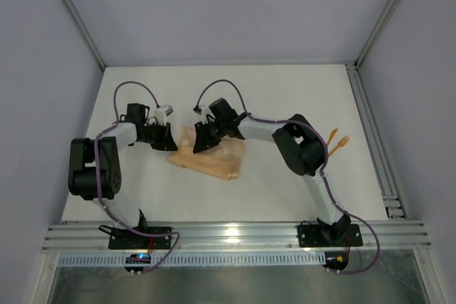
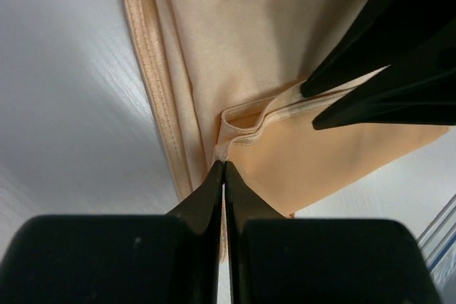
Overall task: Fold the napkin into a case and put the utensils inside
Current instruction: Fold the lower triangle-folded napkin at the center of the board.
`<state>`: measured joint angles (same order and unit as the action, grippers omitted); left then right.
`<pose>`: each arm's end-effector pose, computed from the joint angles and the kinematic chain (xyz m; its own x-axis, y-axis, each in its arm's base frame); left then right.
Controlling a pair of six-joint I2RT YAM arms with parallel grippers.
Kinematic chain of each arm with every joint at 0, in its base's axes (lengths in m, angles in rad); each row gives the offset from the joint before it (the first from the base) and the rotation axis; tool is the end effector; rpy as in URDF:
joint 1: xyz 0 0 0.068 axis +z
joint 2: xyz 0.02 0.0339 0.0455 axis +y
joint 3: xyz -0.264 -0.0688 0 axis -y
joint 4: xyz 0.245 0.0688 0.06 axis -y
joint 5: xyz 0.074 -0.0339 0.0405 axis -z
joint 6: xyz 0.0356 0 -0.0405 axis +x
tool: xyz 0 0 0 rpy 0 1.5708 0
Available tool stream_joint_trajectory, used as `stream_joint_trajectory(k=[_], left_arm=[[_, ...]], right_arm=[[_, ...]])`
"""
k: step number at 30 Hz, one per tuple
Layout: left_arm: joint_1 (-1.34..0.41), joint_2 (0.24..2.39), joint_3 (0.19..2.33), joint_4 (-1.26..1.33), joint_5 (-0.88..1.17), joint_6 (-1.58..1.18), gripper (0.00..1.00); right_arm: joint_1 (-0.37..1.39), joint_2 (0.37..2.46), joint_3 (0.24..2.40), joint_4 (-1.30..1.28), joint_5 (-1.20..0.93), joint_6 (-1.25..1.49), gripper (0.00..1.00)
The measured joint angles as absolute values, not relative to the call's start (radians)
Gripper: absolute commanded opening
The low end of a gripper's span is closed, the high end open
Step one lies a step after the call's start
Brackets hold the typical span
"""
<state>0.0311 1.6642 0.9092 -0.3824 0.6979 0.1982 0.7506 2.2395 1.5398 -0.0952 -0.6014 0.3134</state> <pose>0.3073 -0.0133 0.1602 -0.8409 0.1248 -0.5266 0.4197 0.7646 -0.4891 0.3388 0.3436 0.1350 -0.7593 -0.3606 -0.5417 -0.6497 0.4666 0.6001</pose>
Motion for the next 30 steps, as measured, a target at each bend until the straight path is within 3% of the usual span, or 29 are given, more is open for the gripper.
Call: stream_joint_trajectory(k=[11, 16, 22, 25, 30], left_arm=[[0.026, 1.732, 0.912, -0.357, 0.659, 0.141, 0.00], [0.021, 1.731, 0.912, -0.345, 0.649, 0.134, 0.00], [0.020, 1.728, 0.910, -0.340, 0.643, 0.130, 0.00], [0.020, 1.720, 0.908, -0.340, 0.627, 0.131, 0.05], [0.020, 1.689, 0.907, -0.340, 0.620, 0.140, 0.23]], right_arm=[[0.780, 2.097, 1.441, -0.134, -0.504, 0.215, 0.30], [0.815, 1.982, 1.327, -0.089, -0.500, 0.208, 0.22], [0.831, 2.008, 1.242, -0.045, -0.518, 0.245, 0.14], [0.823, 2.029, 1.209, -0.028, -0.535, 0.277, 0.12], [0.814, 2.030, 1.207, -0.017, -0.535, 0.298, 0.10]])
